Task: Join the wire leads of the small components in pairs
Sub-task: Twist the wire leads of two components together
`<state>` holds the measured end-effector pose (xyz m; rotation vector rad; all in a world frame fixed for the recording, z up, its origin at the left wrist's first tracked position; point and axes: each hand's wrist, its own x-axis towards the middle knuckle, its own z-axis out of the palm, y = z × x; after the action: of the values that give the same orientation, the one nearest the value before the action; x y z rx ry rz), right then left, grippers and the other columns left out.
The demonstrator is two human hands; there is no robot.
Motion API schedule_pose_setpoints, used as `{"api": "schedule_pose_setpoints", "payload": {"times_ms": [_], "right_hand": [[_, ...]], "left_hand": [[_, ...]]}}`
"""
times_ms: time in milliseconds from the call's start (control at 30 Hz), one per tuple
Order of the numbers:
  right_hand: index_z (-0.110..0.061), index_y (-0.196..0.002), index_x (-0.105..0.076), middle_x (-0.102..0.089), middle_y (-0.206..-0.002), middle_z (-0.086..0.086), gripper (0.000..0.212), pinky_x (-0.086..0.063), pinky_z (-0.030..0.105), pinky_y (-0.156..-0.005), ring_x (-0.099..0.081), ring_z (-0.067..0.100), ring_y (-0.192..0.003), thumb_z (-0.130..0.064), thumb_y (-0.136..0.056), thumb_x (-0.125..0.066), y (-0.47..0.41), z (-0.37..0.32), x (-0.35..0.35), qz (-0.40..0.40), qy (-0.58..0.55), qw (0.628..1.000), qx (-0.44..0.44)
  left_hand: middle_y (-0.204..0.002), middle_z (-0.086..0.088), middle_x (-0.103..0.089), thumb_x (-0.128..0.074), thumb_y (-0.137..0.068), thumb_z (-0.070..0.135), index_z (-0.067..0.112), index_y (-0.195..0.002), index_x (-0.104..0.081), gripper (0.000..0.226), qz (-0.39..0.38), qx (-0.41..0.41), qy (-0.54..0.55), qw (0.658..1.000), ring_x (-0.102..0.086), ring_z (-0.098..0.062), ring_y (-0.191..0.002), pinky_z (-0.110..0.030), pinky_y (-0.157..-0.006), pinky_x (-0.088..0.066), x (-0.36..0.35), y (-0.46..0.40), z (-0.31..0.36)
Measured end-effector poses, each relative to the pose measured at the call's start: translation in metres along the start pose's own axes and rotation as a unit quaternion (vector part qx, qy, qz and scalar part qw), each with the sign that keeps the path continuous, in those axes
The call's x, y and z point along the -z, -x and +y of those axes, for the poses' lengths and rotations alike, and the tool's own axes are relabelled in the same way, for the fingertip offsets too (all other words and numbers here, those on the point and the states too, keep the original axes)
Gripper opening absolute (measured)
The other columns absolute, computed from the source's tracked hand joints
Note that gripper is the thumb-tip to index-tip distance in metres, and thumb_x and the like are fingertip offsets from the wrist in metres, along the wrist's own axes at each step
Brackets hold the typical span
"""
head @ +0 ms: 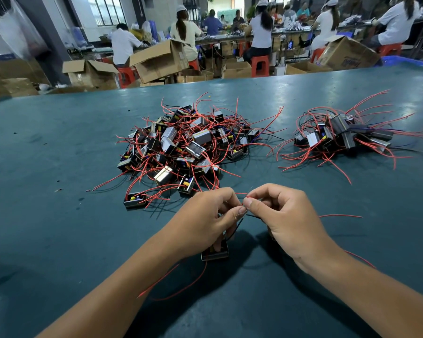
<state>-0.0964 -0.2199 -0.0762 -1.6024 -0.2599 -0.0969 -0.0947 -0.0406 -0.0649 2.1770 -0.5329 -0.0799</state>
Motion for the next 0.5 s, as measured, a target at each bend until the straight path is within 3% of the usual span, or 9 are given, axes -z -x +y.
{"api": "schedule_pose_setpoints", "payload": {"times_ms": [100, 167, 333, 500], "right_hand": [[-0.020, -0.081, -0.072, -0.058, -0.071, 0.032, 0.007, -0.040, 0.032, -0.065, -0.048, 0.017, -0.065, -0.016, -0.087, -0.073, -0.0002, 0.0004, 0.0005, -0.008, 0.010, 1.000, 0.005], [-0.021, -0.083, -0.072, -0.057, -0.078, 0.036, 0.005, -0.039, 0.037, -0.067, -0.048, 0.019, -0.067, -0.019, -0.087, -0.074, -0.0004, 0.0012, 0.0006, -0.008, 0.016, 1.000, 0.009], [-0.022, -0.084, -0.072, -0.058, -0.080, 0.037, 0.009, -0.037, 0.037, -0.066, -0.048, 0.020, -0.066, -0.030, -0.082, -0.074, -0.0005, 0.0035, 0.0009, -0.005, 0.014, 1.000, 0.015], [-0.022, -0.084, -0.073, -0.059, -0.077, 0.035, 0.002, -0.037, 0.033, -0.063, -0.047, 0.018, -0.064, -0.023, -0.086, -0.074, -0.0017, 0.0044, 0.0011, -0.002, 0.021, 1.000, 0.016]], "left_hand": [[-0.065, -0.001, -0.069, -0.055, -0.103, 0.026, 0.022, -0.085, -0.052, 0.018, -0.001, -0.002, -0.001, 1.000, -0.061, -0.022, -0.038, -0.018, -0.040, -0.038, -0.0005, 0.0003, 0.0008], [-0.065, -0.001, -0.070, -0.055, -0.103, 0.026, 0.022, -0.085, -0.052, 0.018, 0.000, -0.002, -0.002, 1.000, -0.061, -0.022, -0.038, -0.019, -0.040, -0.038, -0.0004, 0.0004, 0.0006], [-0.064, 0.000, -0.069, -0.056, -0.102, 0.027, 0.026, -0.083, -0.052, 0.020, 0.002, -0.005, 0.002, 1.000, -0.060, -0.021, -0.038, -0.018, -0.040, -0.037, -0.0012, 0.0011, -0.0004], [-0.065, 0.000, -0.069, -0.056, -0.102, 0.027, 0.028, -0.083, -0.052, 0.019, 0.002, -0.013, -0.008, 1.000, -0.060, -0.019, -0.038, -0.019, -0.040, -0.039, -0.0009, 0.0006, -0.0006]]}}
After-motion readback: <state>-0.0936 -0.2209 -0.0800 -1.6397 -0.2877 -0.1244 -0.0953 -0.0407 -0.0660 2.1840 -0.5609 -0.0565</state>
